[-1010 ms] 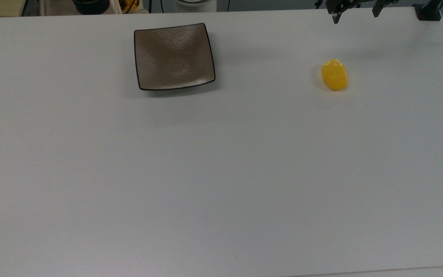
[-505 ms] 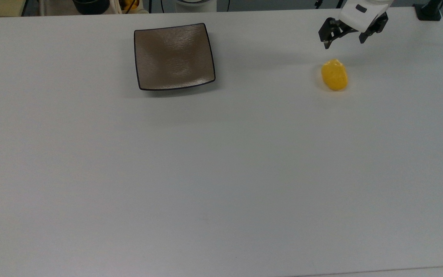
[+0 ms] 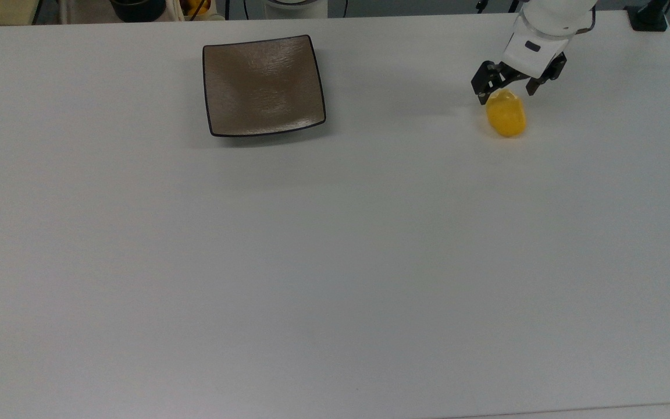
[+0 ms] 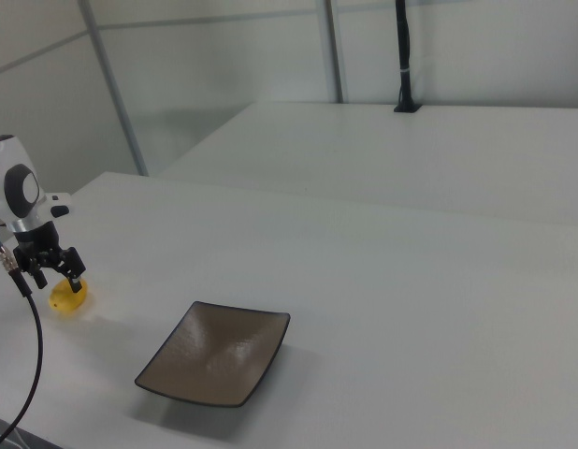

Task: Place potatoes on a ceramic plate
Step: 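Move the open gripper over the yellow potato and lower it, then close the gripper around the yellow potato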

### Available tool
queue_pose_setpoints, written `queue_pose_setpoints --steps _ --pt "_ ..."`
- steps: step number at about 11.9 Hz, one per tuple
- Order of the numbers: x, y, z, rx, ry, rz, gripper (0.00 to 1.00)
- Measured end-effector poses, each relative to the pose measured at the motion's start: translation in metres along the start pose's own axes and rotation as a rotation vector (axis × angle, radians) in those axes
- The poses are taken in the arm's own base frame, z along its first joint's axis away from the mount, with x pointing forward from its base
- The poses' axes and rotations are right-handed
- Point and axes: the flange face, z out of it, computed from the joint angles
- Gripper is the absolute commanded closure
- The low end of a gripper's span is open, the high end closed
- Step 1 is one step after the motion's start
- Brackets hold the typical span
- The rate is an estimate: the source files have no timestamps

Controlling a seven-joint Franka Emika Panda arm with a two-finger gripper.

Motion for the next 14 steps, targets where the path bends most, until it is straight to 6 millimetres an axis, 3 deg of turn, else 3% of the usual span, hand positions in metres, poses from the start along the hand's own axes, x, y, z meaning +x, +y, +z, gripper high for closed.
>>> queue_pose_setpoints --steps 8,12,13,14 --pt "0.005 -0.013 0.024 -0.019 0.075 -0.07 0.01" --pt "0.005 -0.012 0.026 -0.051 0.089 -0.097 0.51" --pt "0.005 -0.011 0.031 -0.065 0.087 -0.106 0.75" --pt "0.005 -0.011 0.036 -0.073 0.083 -0.112 0.93"
